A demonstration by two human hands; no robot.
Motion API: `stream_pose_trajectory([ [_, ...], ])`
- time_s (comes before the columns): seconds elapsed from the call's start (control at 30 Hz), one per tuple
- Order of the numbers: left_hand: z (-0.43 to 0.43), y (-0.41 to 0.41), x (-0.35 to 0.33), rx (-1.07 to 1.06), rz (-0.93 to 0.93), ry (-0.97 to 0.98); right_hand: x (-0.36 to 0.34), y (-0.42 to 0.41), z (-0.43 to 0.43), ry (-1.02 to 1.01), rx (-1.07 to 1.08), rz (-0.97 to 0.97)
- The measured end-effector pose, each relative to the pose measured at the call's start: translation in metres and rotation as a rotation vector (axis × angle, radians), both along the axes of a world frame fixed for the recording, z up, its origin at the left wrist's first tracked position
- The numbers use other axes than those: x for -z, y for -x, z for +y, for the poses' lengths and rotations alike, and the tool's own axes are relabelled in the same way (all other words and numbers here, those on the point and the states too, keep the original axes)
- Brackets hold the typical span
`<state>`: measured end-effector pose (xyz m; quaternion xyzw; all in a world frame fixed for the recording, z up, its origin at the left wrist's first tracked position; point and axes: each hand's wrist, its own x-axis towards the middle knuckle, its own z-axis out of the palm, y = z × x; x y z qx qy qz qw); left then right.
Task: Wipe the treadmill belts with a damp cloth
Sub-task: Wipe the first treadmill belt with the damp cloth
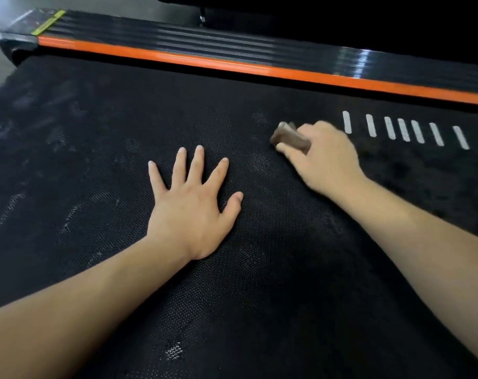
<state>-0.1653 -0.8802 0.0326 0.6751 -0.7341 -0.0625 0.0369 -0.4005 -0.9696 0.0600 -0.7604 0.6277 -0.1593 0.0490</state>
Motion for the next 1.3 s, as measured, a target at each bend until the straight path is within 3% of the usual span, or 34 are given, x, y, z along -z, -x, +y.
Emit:
stream_pose_trajectory([
  [0.1, 0.0, 0.0, 0.0, -0.004, 0.006, -0.001, 0.0, 0.018, 0.004, 0.034, -0.084, 0.097],
  [0.2, 0.0, 0.0, 0.0, -0.002, 0.01, 0.006, 0.0, 0.045, -0.029, 0.063, 0.173, 0.041],
  [0.27, 0.0, -0.001, 0.0, -0.005, 0.011, 0.014, -0.002, 0.04, -0.026, 0.093, 0.236, 0.028],
  [0.43, 0.0, -0.002, 0.001, -0.005, 0.015, 0.015, 0.002, -0.001, 0.058, 0.035, -0.108, -0.005],
  [0.5, 0.0, -0.001, 0.001, -0.006, 0.013, 0.012, 0.001, 0.007, 0.06, 0.05, -0.14, 0.031],
  [0.63, 0.0, -0.001, 0.0, -0.008, 0.016, 0.011, -0.004, 0.036, 0.013, 0.082, 0.16, 0.038],
  [0.7, 0.0, -0.001, 0.001, -0.011, 0.012, 0.011, -0.004, 0.028, 0.015, 0.096, 0.212, 0.037],
  [0.83, -0.001, -0.001, 0.002, -0.01, 0.011, 0.02, 0.0, -0.006, 0.087, 0.016, -0.122, -0.04],
  [0.9, -0.001, 0.0, 0.002, -0.013, 0.01, 0.025, 0.0, 0.003, 0.094, -0.006, -0.183, -0.026],
  [1.03, -0.001, -0.001, 0.003, -0.011, 0.009, 0.015, -0.001, 0.043, 0.048, 0.058, 0.138, 0.041],
  [1.1, -0.001, -0.002, 0.003, -0.011, 0.007, 0.01, 0.001, 0.037, 0.057, 0.086, 0.185, 0.053],
  [1.3, -0.001, -0.001, 0.002, -0.012, 0.006, 0.02, 0.004, 0.009, 0.156, 0.005, -0.221, -0.117],
])
